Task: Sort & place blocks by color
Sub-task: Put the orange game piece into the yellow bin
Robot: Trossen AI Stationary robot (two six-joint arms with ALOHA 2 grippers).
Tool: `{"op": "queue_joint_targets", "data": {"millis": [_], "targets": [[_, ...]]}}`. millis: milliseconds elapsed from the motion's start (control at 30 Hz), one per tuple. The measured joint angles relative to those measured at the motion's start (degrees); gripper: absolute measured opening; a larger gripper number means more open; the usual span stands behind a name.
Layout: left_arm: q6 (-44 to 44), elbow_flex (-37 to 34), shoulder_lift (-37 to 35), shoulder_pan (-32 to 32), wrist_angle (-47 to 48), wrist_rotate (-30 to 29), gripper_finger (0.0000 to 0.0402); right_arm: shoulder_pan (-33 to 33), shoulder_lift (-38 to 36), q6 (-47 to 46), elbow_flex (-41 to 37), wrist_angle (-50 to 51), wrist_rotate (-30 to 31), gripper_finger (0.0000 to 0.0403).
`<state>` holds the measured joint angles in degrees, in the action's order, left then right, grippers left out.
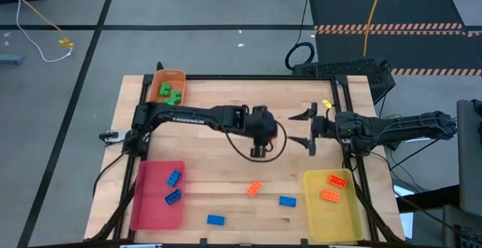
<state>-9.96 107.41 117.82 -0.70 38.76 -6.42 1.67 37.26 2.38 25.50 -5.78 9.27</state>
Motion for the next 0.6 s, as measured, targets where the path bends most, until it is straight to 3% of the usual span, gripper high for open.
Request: {"op": "queue_joint_targets", "data": {"millis": [167, 333, 600], "targets": [[-3.05, -0.32, 0.00, 0.99, -1.79, -11.04, 0.0138, -0.16, 0.03, -6.30, 0.00, 0.00, 6.30, 0.0320], [-4.89, -0.32, 0.00, 1.10, -7.00, -15.35, 0.0138, -0.93, 2.03, -14.72, 0.00, -0.60, 10.34, 0.0320], [-8.17, -0.34, 0.00, 0.95, -9.68, -20.68, 0.0138, -1.26, 11.04, -15.39, 0.02, -13.21, 11.55, 0.0320]]}}
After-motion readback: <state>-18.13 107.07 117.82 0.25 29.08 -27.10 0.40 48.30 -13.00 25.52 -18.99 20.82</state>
